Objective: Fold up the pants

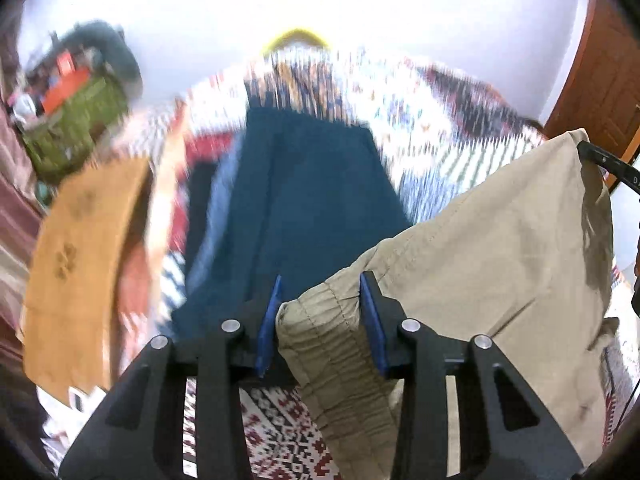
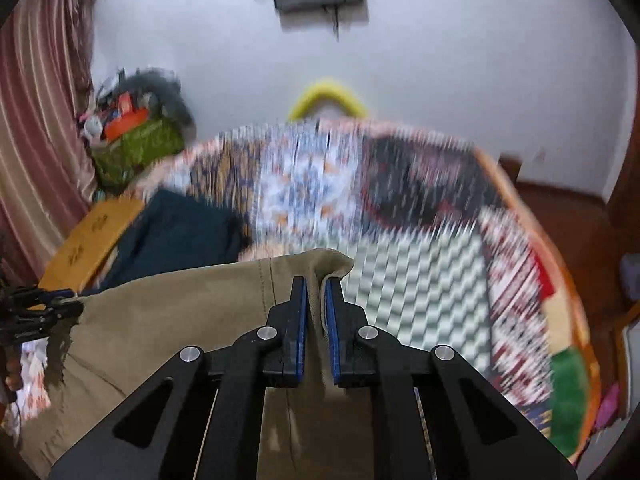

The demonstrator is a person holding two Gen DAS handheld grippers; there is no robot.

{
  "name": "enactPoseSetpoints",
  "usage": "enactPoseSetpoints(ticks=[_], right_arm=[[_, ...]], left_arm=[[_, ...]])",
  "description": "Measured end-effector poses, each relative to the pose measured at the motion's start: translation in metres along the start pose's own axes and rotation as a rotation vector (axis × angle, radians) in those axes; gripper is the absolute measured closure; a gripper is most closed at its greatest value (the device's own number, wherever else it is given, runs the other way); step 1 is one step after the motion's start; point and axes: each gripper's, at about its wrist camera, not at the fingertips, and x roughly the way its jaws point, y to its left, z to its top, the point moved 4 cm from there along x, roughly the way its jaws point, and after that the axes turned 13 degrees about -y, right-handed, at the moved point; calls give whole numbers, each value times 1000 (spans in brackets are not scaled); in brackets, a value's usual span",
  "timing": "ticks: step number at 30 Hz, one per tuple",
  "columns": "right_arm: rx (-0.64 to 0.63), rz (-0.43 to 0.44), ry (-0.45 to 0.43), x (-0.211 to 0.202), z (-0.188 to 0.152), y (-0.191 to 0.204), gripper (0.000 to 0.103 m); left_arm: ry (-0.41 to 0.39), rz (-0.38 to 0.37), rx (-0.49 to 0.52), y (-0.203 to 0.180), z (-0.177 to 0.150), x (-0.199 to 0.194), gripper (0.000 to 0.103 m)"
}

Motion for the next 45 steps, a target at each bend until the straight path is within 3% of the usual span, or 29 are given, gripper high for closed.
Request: enactPoseSetpoints(ticks=[3, 4, 6, 10, 16, 27, 32, 34, 42, 45], right_arm=[[0, -17, -97, -26, 33, 6, 95], [-1, -16, -113, -32, 38, 8, 95], [-2, -1, -148, -49, 52, 12, 95], [-31, 18, -168, -82, 51, 20, 95], [-30, 47, -154, -124, 20, 25, 95], [-34, 64, -157, -206, -32, 41, 95], [-21, 43, -107, -226, -69, 42, 95], [-6, 37, -72, -230, -85, 41, 95], [61, -15, 61, -235, -158, 35, 94], [107, -26, 117, -234, -183, 31, 90]], left_arm=[[-82, -1, 4, -3, 27, -31, 71], [-102, -13, 9, -4, 32, -40, 80], [-112, -18, 25, -8, 36, -52, 87], [-97, -35, 58, -17, 27, -59, 89], [-60, -73, 67, -30, -10, -82, 94], [-82, -130, 95, -48, -65, -157, 96], [-64, -147, 106, -58, -97, -176, 97], [-54, -149, 113, -63, -110, -180, 102], [-12, -169, 123, -71, -153, -187, 102], [-7, -171, 124, -71, -163, -190, 100]])
